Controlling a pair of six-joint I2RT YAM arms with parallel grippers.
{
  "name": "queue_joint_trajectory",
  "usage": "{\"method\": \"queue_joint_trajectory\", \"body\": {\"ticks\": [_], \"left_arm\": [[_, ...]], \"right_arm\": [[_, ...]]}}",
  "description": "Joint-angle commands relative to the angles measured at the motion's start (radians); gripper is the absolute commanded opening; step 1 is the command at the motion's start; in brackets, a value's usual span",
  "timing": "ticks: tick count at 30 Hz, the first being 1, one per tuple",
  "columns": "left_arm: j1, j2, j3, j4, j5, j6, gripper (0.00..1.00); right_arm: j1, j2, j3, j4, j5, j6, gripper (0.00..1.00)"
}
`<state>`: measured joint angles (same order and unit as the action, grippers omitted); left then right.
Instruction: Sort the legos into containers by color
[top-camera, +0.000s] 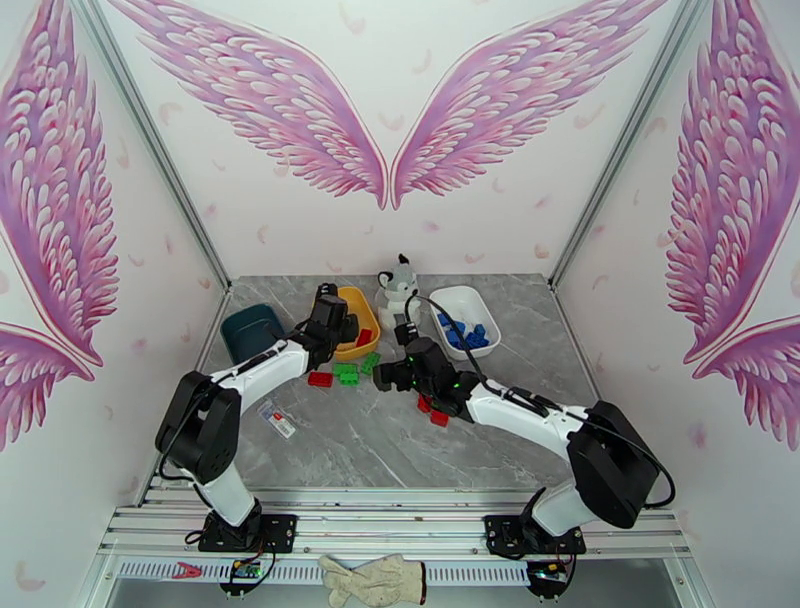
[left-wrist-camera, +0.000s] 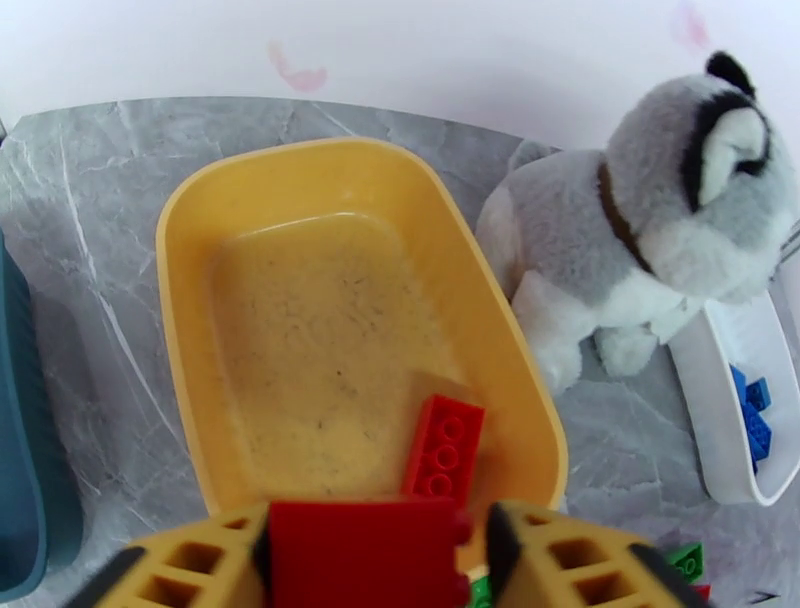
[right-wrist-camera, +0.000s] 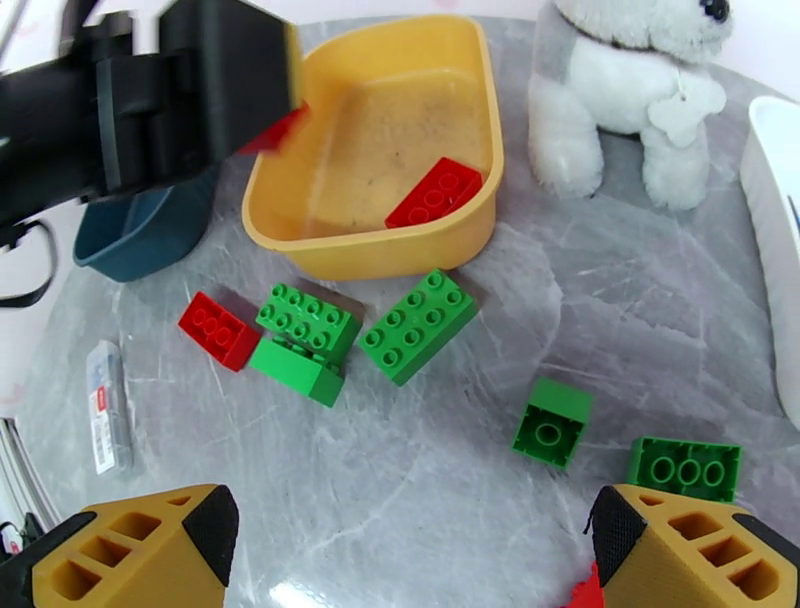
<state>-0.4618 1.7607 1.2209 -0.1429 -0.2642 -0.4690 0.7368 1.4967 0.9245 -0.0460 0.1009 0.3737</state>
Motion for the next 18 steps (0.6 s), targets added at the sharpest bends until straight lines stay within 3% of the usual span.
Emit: {"method": "queue_joint_trajectory", "body": {"ticks": [1, 6, 11, 18], "left_arm": [[-0.023, -0.007, 0.032, -0.043, -0.026, 0.029, 0.72], [-0.071, -0.089, -0.043, -0.031, -0.076, 0.040, 0.77], [-0.127, -0.203, -0.172, 0.006, -0.093, 0.037, 0.77], [-0.240, -0.297, -0.320, 0.051, -0.030, -0.001, 0.79]], "right_arm": [[-0.021, -0.046, -0.024, 0.020, 0.040, -0.016, 0.99], [-0.040, -0.061, -0.035, 0.015, 0.033, 0.001, 1.00], [-0.056, -0.068, -0.032, -0.006, 0.031, 0.023, 0.91], [-0.102, -0.105, -0.070, 0.003, 0.045, 0.070, 0.83]]}}
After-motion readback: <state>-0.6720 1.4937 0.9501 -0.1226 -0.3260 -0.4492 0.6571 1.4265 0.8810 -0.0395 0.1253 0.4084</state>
